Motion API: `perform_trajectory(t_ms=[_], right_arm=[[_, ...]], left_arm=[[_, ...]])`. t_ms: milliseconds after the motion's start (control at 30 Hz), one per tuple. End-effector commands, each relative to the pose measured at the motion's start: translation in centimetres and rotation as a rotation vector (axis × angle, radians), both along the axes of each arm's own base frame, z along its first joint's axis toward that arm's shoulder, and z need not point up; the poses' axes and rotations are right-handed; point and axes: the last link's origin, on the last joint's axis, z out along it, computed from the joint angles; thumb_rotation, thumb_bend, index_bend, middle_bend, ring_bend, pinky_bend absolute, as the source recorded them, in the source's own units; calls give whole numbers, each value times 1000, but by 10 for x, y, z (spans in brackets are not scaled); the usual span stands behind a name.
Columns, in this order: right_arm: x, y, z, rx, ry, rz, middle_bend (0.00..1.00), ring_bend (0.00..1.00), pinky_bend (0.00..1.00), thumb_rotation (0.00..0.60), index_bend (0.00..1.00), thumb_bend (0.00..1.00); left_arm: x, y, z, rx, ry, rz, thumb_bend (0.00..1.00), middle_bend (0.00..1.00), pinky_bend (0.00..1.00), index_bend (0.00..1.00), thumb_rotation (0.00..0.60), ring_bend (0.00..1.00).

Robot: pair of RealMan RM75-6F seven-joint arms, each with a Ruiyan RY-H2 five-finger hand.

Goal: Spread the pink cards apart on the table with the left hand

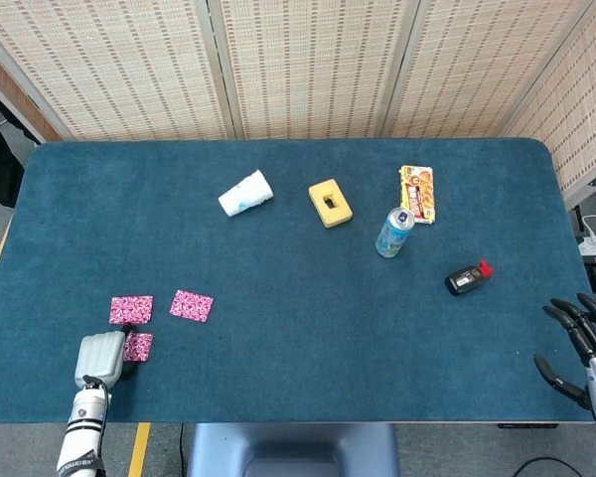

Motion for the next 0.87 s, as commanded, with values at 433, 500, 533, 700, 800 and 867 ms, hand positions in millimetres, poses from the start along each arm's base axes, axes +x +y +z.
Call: perform_trajectory(t_ms=[433,500,533,700,800,867], right_arm=[[0,-2,-1,9,4,-4,179,84,278,600,211,187],[0,-3,-2,13,5,-5,179,84,278,600,211,187],[1,-3,-1,11,4,-5,179,84,279,600,211,187],[1,-4,-3,13,8,-13,179,84,278,600,211,187],[1,-6,-5,16,14,-18,179,84,278,600,210,187],[1,-6,-6,20,18,-21,179,84,278,600,211,187]], left_arm=[[33,-1,54,250,-251,-268,218,966,962,242,600,963],[30,-2,60,275,-283,-356,219,915,870,239,600,891],[27,-4,63,266,-281,-388,219,868,787,234,600,837],[5,-15,74,204,-301,-381,216,615,445,202,600,555],[-5,-21,79,195,-279,-397,218,549,418,185,600,478],[-11,-25,80,201,-255,-412,217,542,415,180,600,470]])
